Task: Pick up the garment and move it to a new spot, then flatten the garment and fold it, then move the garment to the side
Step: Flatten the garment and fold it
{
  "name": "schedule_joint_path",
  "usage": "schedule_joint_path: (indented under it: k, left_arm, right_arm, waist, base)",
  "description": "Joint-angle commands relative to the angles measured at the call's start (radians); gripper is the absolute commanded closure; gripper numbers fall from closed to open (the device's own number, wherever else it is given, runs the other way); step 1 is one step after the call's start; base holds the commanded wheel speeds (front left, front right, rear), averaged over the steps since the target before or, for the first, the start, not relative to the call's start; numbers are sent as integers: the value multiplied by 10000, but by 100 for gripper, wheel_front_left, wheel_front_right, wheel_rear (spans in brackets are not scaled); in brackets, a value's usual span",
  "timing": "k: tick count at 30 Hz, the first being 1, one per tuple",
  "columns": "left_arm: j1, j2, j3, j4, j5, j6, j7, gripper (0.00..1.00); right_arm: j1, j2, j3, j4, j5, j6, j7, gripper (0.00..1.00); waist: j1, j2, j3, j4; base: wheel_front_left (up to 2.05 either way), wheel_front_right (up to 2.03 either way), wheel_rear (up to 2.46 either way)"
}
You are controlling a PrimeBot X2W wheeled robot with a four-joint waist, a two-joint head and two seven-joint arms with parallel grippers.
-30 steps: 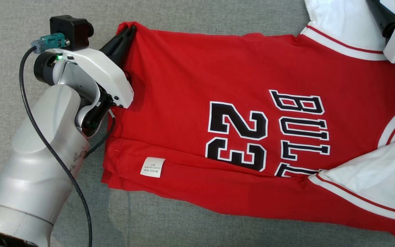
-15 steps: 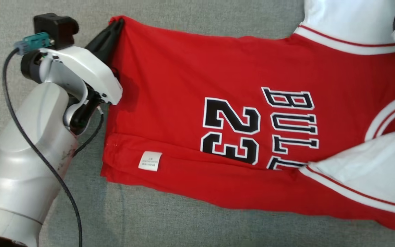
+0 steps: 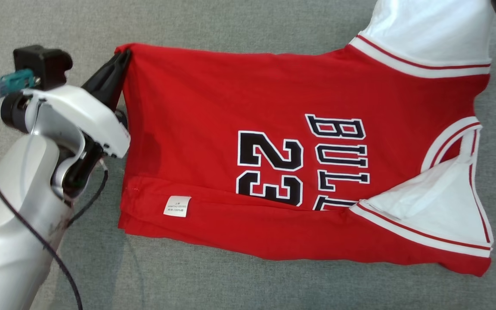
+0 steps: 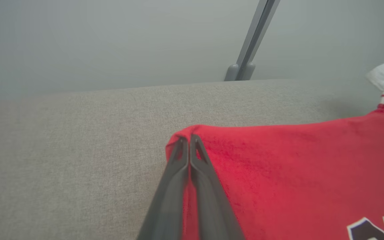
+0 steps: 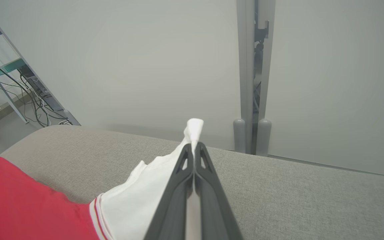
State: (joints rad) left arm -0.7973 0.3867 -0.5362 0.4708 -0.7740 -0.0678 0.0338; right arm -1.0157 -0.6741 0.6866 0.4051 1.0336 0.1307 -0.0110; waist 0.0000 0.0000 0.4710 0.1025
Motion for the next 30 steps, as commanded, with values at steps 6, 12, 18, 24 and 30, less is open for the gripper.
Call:
schedule_joint_path:
  k: [6, 12, 18, 24, 30]
  left_arm:
    - [1508, 656, 488, -1443, -867, 281, 432, 100]
    - [3239, 1320, 943, -2881, -1655, 770, 798, 100]
    - [4507, 1587, 1201, -3683, -2270, 1205, 1073, 100]
    - [5208, 1519, 1302, -3729, -2807, 1325, 1244, 100]
    - [5494, 1459, 1368, -3508, -3051, 1436, 1233, 0]
  right_arm:
    - [1610, -608, -307, -1611, 599, 1, -85, 100]
    - [3961, -1163, -980, -3436, 966, 1, 112, 100]
    - [6531, -993, -2067, -4530, 835, 2, 377, 100]
    - [8556, 143, -3066, -5017, 394, 2, 776, 100]
    - [9467, 1333, -3818, -5057, -357, 2, 1310, 0]
  waist:
    - [0, 0, -481, -301]
    - [0, 0, -857, -489]
    - [0, 0, -1021, -623]
    - [0, 0, -1110, -739]
    - [0, 0, -1079, -815]
  base:
    - [0, 0, 0]
    - [0, 0, 0]
    - [0, 0, 0]
    - [0, 0, 0]
    - [0, 0, 0]
